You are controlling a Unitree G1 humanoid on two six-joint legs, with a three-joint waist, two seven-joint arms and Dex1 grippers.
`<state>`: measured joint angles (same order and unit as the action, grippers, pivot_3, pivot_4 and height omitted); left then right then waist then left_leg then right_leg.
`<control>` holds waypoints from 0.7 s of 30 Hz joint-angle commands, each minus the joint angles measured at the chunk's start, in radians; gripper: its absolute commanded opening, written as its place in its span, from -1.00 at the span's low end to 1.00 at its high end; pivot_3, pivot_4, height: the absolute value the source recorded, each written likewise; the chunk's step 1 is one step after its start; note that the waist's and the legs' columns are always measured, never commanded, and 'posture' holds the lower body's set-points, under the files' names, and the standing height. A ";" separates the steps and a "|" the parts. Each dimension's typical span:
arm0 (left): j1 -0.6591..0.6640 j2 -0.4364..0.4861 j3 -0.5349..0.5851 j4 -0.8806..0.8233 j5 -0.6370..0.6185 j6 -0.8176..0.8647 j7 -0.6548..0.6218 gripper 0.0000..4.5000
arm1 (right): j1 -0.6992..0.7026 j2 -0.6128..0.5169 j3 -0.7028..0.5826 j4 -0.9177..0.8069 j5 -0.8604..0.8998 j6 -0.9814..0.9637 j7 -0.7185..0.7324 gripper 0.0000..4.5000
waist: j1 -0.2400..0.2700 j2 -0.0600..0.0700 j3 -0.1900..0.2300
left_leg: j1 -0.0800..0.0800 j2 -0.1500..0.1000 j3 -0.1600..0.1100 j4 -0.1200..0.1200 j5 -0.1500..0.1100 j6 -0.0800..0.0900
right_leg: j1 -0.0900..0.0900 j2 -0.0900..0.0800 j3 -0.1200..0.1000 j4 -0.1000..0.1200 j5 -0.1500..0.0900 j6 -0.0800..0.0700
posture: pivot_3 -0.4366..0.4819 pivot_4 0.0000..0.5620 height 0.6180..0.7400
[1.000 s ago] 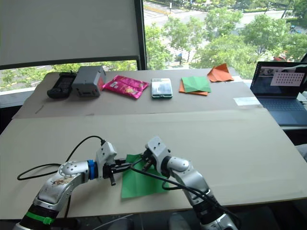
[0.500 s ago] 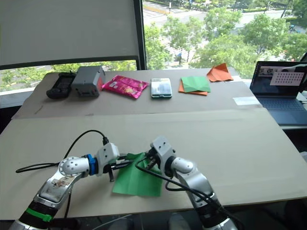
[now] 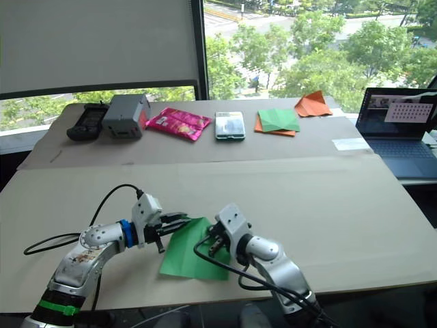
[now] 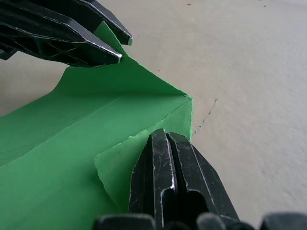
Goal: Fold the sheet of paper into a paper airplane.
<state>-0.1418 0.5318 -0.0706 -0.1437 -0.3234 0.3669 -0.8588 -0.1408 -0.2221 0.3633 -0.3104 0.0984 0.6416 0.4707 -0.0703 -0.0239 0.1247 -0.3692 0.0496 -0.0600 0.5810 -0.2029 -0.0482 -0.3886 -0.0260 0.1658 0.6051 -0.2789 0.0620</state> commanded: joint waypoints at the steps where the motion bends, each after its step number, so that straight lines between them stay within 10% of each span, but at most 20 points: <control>1: -0.006 0.008 0.039 -0.040 -0.048 0.030 -0.009 -0.57 | 0.007 -0.004 0.010 -0.024 -0.004 0.015 -0.009 -1.00 | 0.000 0.000 0.000 | 0.000 0.000 0.000 0.000 0.000 0.000 | 0.000 0.000 0.000 0.000 0.000 0.000 | -0.05 -0.47 1.00; 5: 0.002 0.022 0.044 -0.052 -0.071 0.048 -0.028 -0.99 | 0.008 -0.005 0.006 -0.016 -0.004 0.018 -0.014 -1.00 | 0.000 0.000 0.000 | 0.000 0.000 0.000 0.000 0.000 0.000 | 0.000 0.000 0.000 0.000 0.000 0.000 | -0.05 -0.47 1.00; 17: 0.010 0.034 0.052 -0.074 -0.109 0.120 -0.029 -0.99 | 0.011 -0.006 0.006 -0.019 0.002 0.021 -0.022 -1.00 | 0.000 0.000 0.000 | 0.000 0.000 0.000 0.000 0.000 0.000 | 0.000 0.000 0.000 0.000 0.000 0.000 | -0.05 -0.47 1.00; 21: -0.010 0.027 0.101 -0.089 -0.212 0.249 -0.012 -0.49 | 0.009 -0.004 0.008 -0.018 0.001 0.022 -0.024 -1.00 | 0.000 0.000 0.000 | 0.000 0.000 0.000 0.000 0.000 0.000 | 0.000 0.000 0.000 0.000 0.000 0.000 | -0.05 -0.47 1.00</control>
<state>-0.1325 0.5565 -0.0015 -0.1908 -0.4869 0.5759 -0.8748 -0.1394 -0.2237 0.3672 -0.3149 0.0989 0.6506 0.4501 -0.0704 -0.0243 0.1246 -0.3691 0.0496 -0.0600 0.5810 -0.2030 -0.0484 -0.3885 -0.0260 0.1657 0.6050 -0.2789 0.0620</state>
